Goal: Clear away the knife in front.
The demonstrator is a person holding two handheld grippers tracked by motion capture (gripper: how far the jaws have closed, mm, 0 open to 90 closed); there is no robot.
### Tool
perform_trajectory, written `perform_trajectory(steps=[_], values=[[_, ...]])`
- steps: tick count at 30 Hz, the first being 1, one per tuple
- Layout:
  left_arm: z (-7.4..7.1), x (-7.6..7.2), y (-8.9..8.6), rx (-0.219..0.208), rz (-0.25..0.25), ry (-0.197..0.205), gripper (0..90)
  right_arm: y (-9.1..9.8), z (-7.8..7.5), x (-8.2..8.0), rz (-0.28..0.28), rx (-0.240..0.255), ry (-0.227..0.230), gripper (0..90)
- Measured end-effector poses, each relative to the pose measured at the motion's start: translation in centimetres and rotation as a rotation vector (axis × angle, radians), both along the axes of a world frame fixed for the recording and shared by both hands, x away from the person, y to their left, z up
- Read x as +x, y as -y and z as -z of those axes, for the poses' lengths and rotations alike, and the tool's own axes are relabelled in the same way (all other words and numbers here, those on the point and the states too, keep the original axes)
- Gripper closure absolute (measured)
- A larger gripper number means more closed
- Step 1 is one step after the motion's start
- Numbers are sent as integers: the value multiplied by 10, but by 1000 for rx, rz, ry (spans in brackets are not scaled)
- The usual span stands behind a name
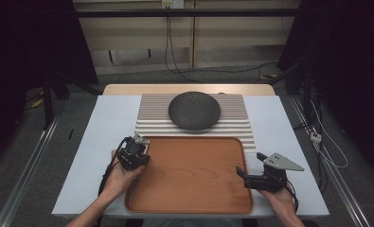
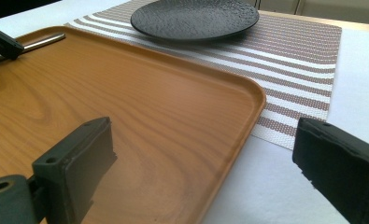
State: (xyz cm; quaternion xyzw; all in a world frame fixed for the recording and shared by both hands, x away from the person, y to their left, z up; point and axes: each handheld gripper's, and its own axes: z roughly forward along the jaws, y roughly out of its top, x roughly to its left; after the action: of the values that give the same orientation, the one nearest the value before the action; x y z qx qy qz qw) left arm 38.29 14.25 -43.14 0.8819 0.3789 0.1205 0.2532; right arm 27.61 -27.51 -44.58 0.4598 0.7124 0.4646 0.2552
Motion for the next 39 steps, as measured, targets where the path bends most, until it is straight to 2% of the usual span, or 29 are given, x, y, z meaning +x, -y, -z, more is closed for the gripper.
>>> perform_trajectory(steps=[8, 16, 22, 25, 30, 32, 37, 39], values=[[1, -5, -9, -16, -8, 0, 900, 0, 0, 0, 0, -1, -3, 53], [3, -9, -13, -52, -14, -2, 900, 0, 0, 0, 1, 1, -3, 53], [3, -11, -16, -61, -5, 11, 900, 0, 0, 0, -2, 3, -2, 52], [2, -14, -15, -88, 5, 29, 899, 0, 0, 0, -3, 2, -3, 53], [-3, -15, -16, -159, 23, 70, 745, 0, 0, 0, -1, 4, -3, 53], [-4, -15, -16, -167, 20, 83, 642, 0, 0, 0, 0, 5, -1, 53], [-7, -16, -11, -197, 43, 141, 296, 1, -1, -1, 5, 8, 0, 53], [-9, -16, -9, -216, 41, 148, 198, 2, 0, -1, 6, 7, -2, 53]])
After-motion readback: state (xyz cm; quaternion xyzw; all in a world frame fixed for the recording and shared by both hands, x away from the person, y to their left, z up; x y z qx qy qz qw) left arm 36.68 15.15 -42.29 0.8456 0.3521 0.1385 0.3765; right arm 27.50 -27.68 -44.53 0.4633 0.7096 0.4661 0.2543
